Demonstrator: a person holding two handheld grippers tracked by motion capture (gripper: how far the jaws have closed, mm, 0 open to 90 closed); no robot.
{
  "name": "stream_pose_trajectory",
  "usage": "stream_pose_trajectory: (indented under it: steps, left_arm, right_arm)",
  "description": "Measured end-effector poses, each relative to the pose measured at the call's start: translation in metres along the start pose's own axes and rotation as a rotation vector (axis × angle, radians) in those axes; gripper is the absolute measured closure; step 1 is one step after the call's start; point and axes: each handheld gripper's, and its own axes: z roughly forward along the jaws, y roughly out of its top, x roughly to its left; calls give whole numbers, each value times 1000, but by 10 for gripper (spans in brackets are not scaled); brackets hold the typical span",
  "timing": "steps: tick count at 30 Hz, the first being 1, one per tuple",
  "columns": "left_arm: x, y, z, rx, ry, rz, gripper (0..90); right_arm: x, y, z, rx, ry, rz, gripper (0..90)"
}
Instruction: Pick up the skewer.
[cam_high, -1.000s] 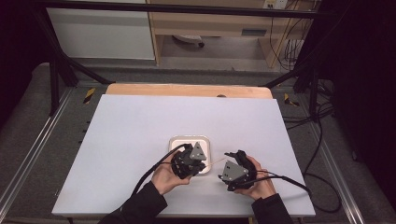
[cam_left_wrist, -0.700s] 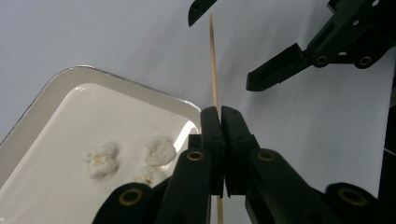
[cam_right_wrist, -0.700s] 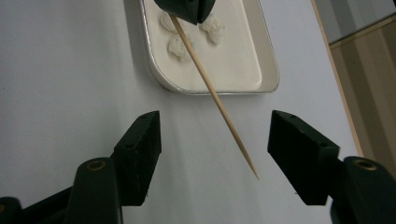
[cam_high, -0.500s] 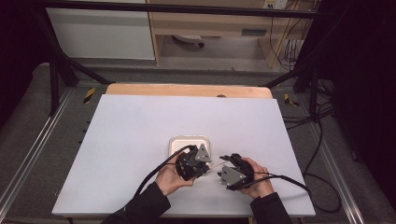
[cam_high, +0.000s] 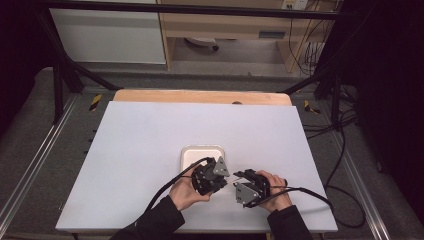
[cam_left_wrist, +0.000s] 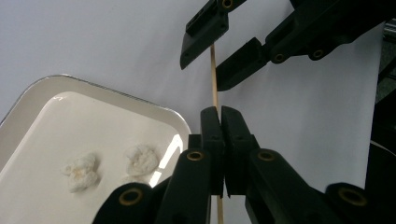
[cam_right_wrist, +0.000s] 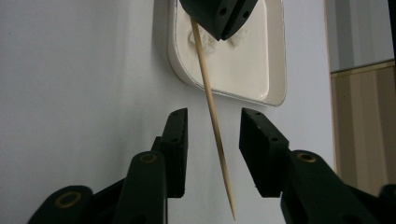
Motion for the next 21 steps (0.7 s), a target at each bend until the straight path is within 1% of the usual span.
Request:
stream_pose_trajectory:
  steps: [5,7,13,17,19,21]
  left_arm:
    - [-1,1,2,-1,-6,1,885]
    - [-2,1,3,3,-7,3,885]
    - [-2,1,4,7,-18,6,885]
    - [-2,1,4,12,-21,9,885]
    - [-2,1,4,11,-21,9,885]
    - [-2,1,4,11,-22,9,885]
  right_arm:
    - [1,0,0,3,17,-25,710]
    - [2,0,1,-3,16,-29,735]
    - [2,0,-1,-8,27,-62,807]
    - [3,0,-2,-11,34,-79,845]
    - [3,0,-2,-14,34,-77,859]
    - [3,0,-2,-12,34,-92,868]
